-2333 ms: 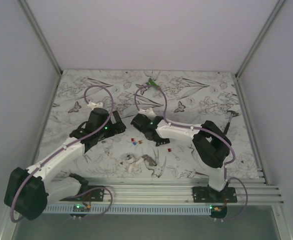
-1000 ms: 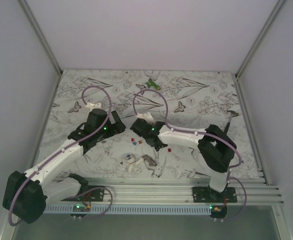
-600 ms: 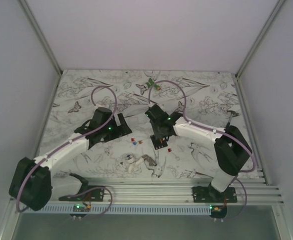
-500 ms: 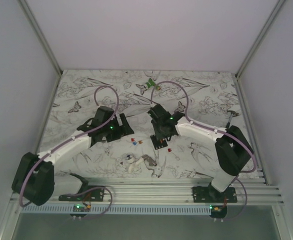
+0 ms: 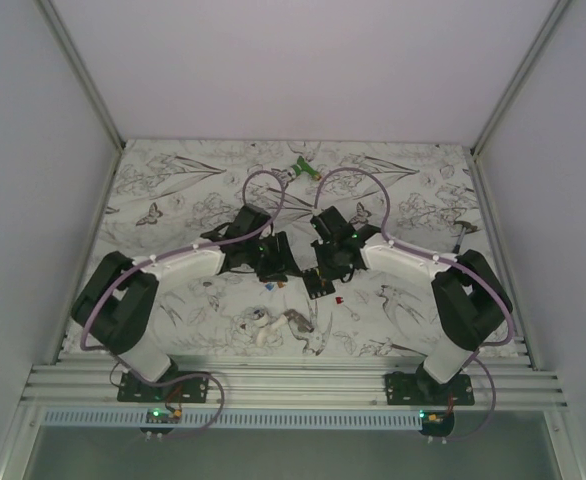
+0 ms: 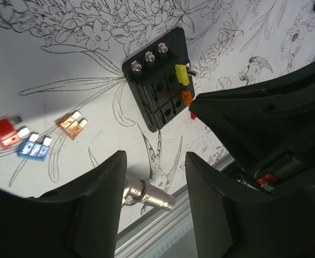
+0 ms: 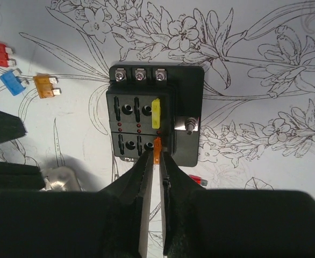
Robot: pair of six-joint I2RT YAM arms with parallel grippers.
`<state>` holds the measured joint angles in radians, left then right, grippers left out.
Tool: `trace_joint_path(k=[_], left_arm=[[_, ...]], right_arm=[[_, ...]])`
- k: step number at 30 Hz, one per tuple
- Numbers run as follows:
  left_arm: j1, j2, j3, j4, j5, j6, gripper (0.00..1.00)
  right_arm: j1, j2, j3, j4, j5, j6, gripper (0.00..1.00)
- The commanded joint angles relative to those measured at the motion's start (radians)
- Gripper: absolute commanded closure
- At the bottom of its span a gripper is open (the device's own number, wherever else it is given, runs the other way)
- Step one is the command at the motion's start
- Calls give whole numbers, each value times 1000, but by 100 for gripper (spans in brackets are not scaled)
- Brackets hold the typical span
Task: Snap on the fuse box
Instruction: Install the fuse at the fuse box base.
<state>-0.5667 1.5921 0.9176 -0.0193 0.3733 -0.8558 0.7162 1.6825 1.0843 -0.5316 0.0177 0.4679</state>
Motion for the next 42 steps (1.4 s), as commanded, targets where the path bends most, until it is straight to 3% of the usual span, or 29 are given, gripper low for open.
trace_joint_path(k=[1,13,25,35,42], left_arm=[[-16,65,39,2,61,-24,52],[-62,216,119,1,135,-62,63],[-77,310,143,-3,103,-125,81],[-77,315,139,-36,51,-130,84],[-77,329,148,-46,56,-127,84]], right_arm=[[-21,-23,-18,44,-43,11,86],[-32,-6,-56,50,-71,17,100],[-36,23,-150,57,-25,9,100],[-84,45,-234,64,-13,-12,100],[-82,102,-205,48,-8,-25,100]])
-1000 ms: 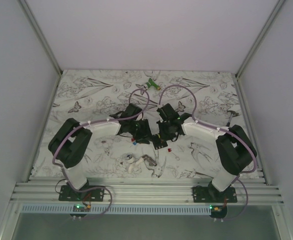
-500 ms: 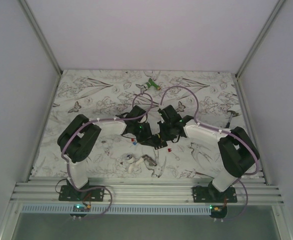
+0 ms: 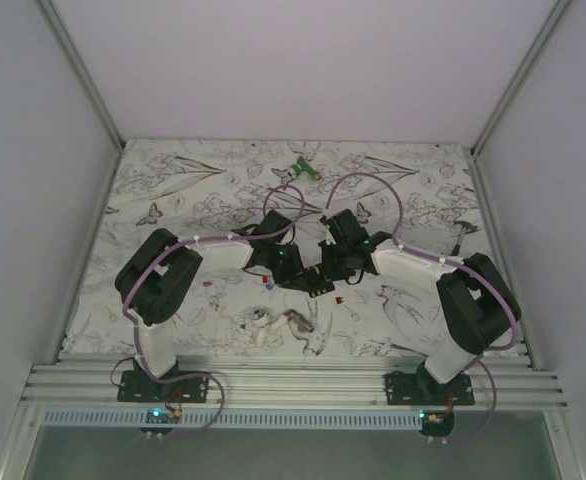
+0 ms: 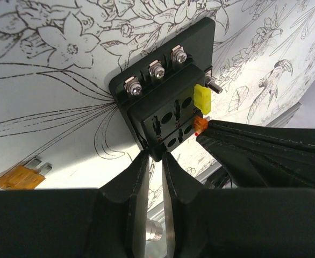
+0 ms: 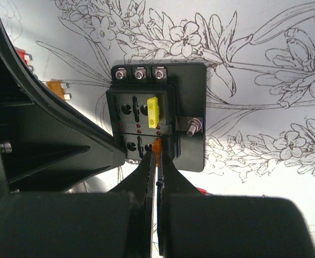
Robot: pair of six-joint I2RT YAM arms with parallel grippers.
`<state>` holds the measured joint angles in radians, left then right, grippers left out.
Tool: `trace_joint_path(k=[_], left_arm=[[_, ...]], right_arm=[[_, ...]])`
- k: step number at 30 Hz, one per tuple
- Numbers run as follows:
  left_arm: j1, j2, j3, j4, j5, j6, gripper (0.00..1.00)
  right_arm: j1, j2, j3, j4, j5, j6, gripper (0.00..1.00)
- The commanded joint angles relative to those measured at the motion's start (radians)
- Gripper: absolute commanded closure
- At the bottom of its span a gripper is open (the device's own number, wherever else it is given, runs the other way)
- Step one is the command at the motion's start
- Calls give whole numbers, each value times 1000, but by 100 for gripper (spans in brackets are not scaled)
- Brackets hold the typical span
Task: Snap on the fuse box
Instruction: Install the fuse at the fuse box base, then pick up the fuse from the center of the board.
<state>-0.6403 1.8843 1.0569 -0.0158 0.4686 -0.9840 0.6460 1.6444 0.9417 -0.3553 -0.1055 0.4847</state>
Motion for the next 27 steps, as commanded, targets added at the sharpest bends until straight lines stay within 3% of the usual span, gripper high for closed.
trace_joint_path(k=[1,7,13,19,27], left_arm=[[-3,35,9,-50,-40,2,84],[-2,30,23,-54,-40,13,83],[0,-21,43,-57,-45,38,77],[2,-138,40,-92,-103,86,66],[32,-283,-45,-110,-162,130,50]], right_arm=[[-11,151,-56,-137,131,-42,100],[-10,171,-39,-155,187,-35,100],[-4,32,38,-90,85,-78,100],[1,-85,96,-79,28,-119,80],[1,-204,-1,-170,64,-255,56]])
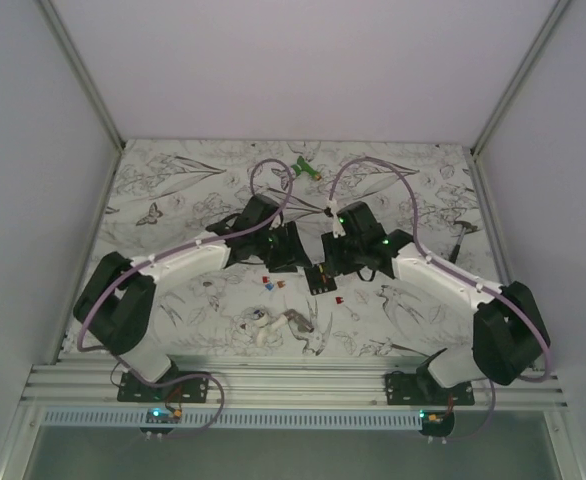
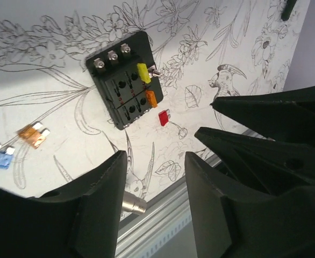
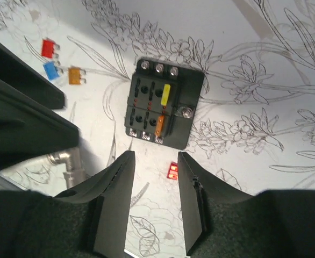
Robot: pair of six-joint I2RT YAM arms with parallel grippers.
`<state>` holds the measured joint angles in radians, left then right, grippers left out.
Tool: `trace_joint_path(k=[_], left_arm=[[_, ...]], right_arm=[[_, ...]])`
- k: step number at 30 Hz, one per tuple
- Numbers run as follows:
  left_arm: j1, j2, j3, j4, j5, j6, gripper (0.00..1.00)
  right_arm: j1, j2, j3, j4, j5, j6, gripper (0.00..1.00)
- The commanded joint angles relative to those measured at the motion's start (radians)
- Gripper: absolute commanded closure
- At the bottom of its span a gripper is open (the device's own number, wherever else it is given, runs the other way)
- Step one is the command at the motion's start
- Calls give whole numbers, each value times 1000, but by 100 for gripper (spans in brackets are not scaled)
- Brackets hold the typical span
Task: Snap on the fuse box
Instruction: Pick up the fuse from the center of the board.
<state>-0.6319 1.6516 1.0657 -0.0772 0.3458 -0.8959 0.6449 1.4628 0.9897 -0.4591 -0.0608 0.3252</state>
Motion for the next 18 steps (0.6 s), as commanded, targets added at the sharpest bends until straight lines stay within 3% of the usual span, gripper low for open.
trace_joint_path(k=[1,18], left_arm=[[32,-65,-67,-49,-44,46,48],[158,-236,-213,-113,-134,96,20]], right_arm=[[2,-26,-66,-67,17,-106,54],[2,90,-175,145,-84,-141,50]])
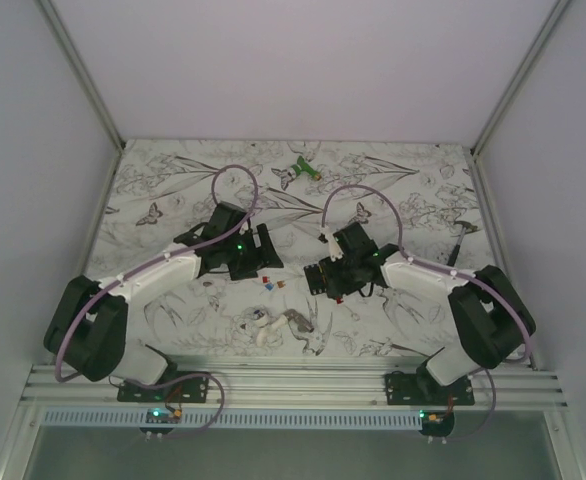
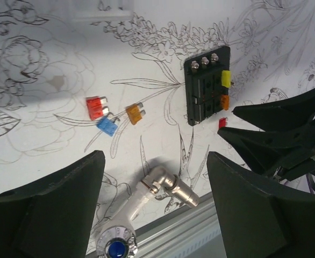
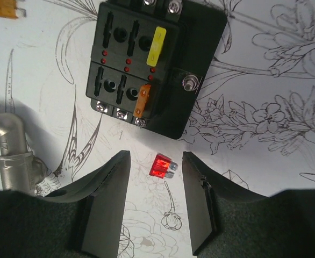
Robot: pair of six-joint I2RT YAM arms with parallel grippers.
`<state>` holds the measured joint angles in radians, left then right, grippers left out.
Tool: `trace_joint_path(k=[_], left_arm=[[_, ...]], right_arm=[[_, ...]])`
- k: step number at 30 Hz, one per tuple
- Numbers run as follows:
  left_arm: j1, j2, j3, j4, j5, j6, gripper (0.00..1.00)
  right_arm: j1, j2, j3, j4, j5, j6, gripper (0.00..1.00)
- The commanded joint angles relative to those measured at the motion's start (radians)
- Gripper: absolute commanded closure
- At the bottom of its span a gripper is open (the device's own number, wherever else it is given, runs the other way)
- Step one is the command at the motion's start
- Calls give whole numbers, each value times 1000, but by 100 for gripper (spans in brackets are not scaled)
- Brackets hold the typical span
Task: Snap on the fuse box
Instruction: Pick up the fuse from the center of the board.
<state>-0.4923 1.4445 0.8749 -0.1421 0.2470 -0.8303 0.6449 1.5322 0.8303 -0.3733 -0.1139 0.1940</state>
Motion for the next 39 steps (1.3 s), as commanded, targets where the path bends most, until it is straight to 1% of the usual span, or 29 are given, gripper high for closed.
trace_joint_path(k=[1,8,14,20,22,24,26,31,39], left_arm=[[22,-32,-23,-51,-37,32,20],[27,-30,-24,-56,-34,36,19],[28,-30,-23,-56,-34,37,19],[29,-24,-22,-56,-31,36,19],[29,-25,-23,-56,-32,35,19],[29,-26,-24,-57,-34,34,19],[29,-28,-24,-57,-35,34,19],[29,-25,-24,-58,-35,33,19],[29,-28,-24,-58,-36,34,18]], right_arm=[[2,25,-20,60,-32,-6,50],[2,7,-71,45,-59,45,51],[12,-49,-109,-3,-61,90,52],[35,-62,-102,-28,-47,102,52],[51,-58,-79,-43,4,111,52],[71,-57,-51,-61,101,123,52],[94,-54,-31,-74,166,126,52],[126,-25,4,-93,239,134,53],[171,65,53,-118,292,174,56]])
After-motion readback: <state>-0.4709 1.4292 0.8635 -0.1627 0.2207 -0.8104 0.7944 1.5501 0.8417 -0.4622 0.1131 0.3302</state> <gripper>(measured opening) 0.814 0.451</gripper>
